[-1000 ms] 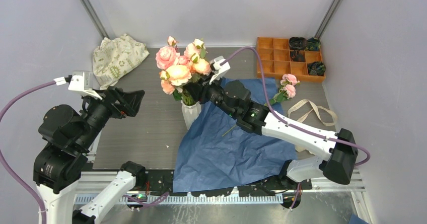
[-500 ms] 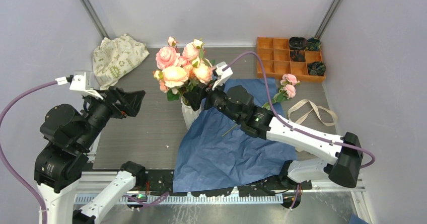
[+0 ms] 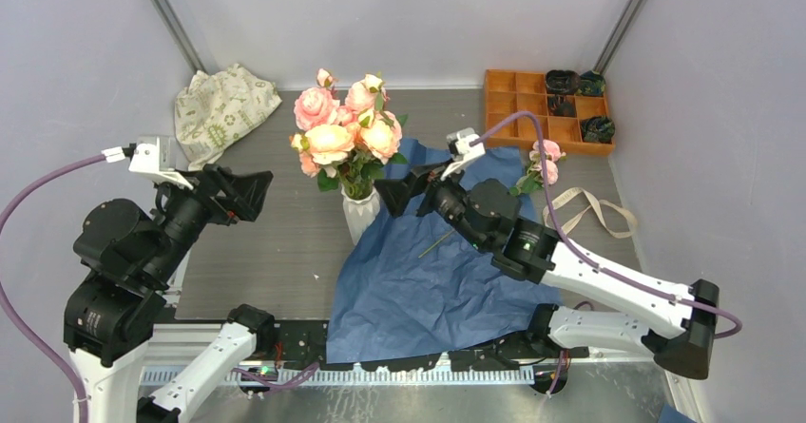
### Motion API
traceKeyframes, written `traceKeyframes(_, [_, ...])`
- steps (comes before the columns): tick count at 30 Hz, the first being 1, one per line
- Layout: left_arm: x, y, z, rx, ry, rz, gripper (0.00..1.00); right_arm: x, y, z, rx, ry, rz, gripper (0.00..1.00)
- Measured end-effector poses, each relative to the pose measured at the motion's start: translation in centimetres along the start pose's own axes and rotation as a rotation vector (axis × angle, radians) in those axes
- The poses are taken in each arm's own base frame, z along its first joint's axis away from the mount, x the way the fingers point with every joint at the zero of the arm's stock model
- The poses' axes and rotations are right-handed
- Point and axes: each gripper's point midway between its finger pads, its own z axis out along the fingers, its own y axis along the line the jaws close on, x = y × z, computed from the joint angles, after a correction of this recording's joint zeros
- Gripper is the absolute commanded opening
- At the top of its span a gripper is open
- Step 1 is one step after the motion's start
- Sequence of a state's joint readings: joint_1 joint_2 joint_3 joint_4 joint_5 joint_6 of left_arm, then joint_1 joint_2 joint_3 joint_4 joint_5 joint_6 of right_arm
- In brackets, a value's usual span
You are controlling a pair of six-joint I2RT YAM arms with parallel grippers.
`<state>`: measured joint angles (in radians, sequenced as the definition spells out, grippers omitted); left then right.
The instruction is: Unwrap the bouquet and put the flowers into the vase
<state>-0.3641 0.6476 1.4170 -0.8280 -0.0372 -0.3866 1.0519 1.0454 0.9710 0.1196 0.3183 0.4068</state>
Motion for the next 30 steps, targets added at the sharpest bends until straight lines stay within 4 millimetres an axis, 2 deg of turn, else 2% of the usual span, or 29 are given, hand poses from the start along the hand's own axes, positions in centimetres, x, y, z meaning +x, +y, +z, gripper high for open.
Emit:
traceKeyframes(4, [-0.1,0.1,-0.1,-0.005,-0.007,0.000,0.85,0.7,-3.1,-2.5,0.115,-0.003,0.027,1.00])
traceKeyframes(6, [-0.1,0.1,-0.1,-0.006,-0.007,0.000,0.85,0.5,-4.7,-3.7,0.182,-0.016,0.026,1.00])
traceKeyframes(13, [0.5,0.3,0.2,-0.011,0.008,-0.001,0.86,-2.1,-10.7,-8.0,0.512,-0.095,0.018,0.99])
traceKeyframes(16, [0.5,0.3,0.3,-0.009,0.005,-0.002,0.86,-3.7,-12.8,-9.1,0.680,-0.117,0.008,1.00])
traceKeyframes(19, [0.5,0.2,0.3,-0.007,0.006,-0.002,0.86,-4.6,-14.9,-9.6,0.817,-0.123,0.009,0.99])
traceKeyframes(21, [0.5,0.2,0.3,-0.006,0.004,-0.002,0.86,-4.8,-17.2,-10.1,0.914,-0.114,0.023,0.99])
traceKeyframes(26, [0.3,0.2,0.1,-0.004,-0.004,-0.002,0.86,-4.2,-26.2,-12.1,1.163,-0.059,0.197,0.98])
traceKeyframes(28, [0.3,0.2,0.0,-0.003,-0.006,-0.001,0.86,-2.9,-28.7,-12.3,1.211,-0.006,0.276,0.97])
traceKeyframes(30, [0.3,0.2,-0.1,-0.004,-0.009,0.001,0.86,-1.2,-29.7,-11.8,1.214,0.059,0.340,0.95])
